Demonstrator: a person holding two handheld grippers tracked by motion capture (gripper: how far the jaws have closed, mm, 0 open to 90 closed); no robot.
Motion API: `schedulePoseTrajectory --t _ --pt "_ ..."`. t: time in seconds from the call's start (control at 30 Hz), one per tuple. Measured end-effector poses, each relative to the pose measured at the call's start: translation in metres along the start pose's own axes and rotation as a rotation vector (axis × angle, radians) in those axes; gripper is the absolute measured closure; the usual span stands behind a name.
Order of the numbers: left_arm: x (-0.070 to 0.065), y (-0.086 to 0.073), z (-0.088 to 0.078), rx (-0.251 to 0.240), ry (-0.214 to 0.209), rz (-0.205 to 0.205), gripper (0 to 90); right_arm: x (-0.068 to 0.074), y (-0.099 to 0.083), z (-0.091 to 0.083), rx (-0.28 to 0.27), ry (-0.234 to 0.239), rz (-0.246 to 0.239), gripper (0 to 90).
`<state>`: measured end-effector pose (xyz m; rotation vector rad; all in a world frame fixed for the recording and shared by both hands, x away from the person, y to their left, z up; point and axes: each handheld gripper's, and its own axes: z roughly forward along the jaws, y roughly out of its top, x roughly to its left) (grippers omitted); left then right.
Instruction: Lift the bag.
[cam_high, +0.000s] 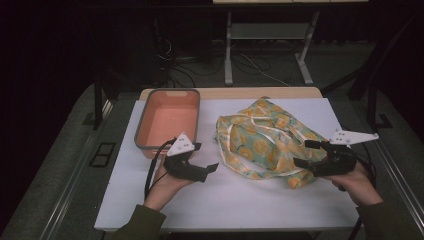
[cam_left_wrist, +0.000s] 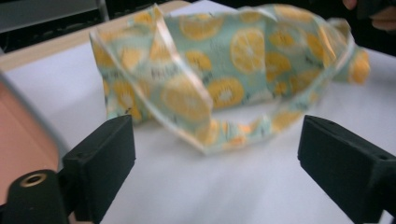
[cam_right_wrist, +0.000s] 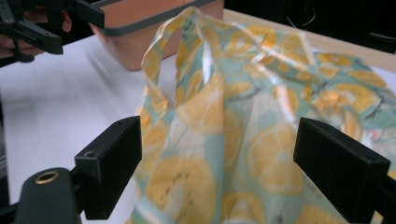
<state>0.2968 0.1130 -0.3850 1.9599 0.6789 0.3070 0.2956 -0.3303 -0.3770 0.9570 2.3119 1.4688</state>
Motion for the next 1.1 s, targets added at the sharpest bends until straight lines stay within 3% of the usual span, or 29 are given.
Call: schedulePoseTrajectory --t 0.1,0.23,0.53,0.77,1.1 --pt "0.0 -0.02 -0.014 0.021 -0.004 -0.003 4.8 0.003 -0.01 -0.004 -0.005 0.002 -0.001 13.9" --pt "0.003 -0.037 -0.021 0.045 -0.002 -0.023 0.8 0.007 -0.025 -0.005 -0.002 0.002 0.001 12.5" --pt "0.004 -0.059 -0.028 0.054 0.008 -0.049 0.0 0.005 -0.052 0.008 0.078 -0.005 0.013 12.5" --pt "0.007 -0.065 -0.028 0.057 0.007 -0.051 0.0 0.008 -0.055 0.014 0.109 -0.005 -0.001 12.6" --pt "0.007 -0.065 -0.027 0.062 -0.001 -0.051 0.0 0.008 -0.055 0.014 0.106 -0.005 0.001 12.6"
